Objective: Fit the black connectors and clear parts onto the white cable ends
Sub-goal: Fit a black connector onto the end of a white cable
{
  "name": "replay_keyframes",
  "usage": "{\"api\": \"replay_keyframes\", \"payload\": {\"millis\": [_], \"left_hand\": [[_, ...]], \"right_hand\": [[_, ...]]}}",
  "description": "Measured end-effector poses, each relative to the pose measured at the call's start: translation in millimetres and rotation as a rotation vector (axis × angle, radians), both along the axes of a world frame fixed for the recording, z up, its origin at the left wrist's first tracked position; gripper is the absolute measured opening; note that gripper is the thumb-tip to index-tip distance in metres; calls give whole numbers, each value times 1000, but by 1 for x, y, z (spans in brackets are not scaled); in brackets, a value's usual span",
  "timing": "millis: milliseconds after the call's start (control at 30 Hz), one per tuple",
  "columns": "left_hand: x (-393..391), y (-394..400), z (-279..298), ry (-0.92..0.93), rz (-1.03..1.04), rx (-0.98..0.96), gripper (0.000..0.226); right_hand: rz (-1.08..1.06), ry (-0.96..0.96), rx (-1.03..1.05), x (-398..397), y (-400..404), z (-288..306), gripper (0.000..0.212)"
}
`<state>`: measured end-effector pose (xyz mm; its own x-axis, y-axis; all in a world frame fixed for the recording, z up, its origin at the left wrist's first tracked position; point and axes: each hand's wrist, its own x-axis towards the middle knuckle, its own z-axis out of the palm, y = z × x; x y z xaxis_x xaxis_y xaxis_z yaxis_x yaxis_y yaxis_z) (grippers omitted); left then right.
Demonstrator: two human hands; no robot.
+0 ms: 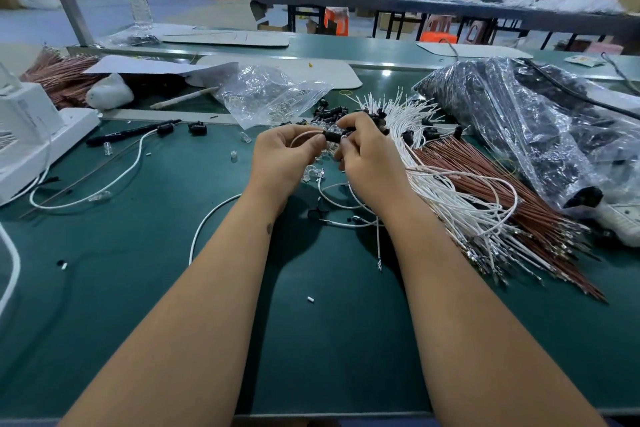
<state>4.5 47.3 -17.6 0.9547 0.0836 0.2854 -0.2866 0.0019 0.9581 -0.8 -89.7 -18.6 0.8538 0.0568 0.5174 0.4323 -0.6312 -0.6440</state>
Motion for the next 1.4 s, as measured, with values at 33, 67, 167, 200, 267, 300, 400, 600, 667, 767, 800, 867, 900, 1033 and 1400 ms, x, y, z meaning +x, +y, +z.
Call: {"api": "replay_keyframes", "payload": {"millis": [33,67,167,200,267,300,400,600,667,767,800,867,900,1033,1400], "left_hand": [[0,1,0,0,10,-5,13],[0,2,0,-1,17,-14,12],[2,5,-1,3,30,-47,9],[2,5,-1,4,27,-49,9],[2,5,-2,2,-2,-42,8],[2,4,-2,-1,-19,-34,9],[2,1,-4,-12,-20,-5,12],[-1,1,-1,-93,-10,167,7],[1,2,-2,-106,61,346,5],[7,9,-5,-66,399,775,6],[7,12,-5,-35,505,848,7],[7,21,-7,44,662,927,12],[7,26,-8,75,720,955,16],[6,27,-5,-163,607,886,37],[0,-7,-6,-262,130,594,36]], "right_hand": [[-8,6,-14,-1,0,0,20],[-25,2,-25,-1,1,1,18],[-146,-33,-65,-2,-1,5,5],[-176,-32,-78,-2,-1,6,5],[-179,-26,-103,-3,0,7,7],[-166,-26,-118,-3,1,7,9],[-150,-31,-151,-3,3,6,15],[-59,-9,-145,-5,7,7,22],[-78,-17,-246,-4,5,6,17],[-173,3,-327,-1,0,3,17],[-203,9,-336,-1,-1,3,18],[-245,9,-348,0,-4,4,19],[-250,5,-341,-1,-5,5,18],[-170,8,-234,-2,0,5,13],[-35,67,-184,-4,11,3,14]]}}
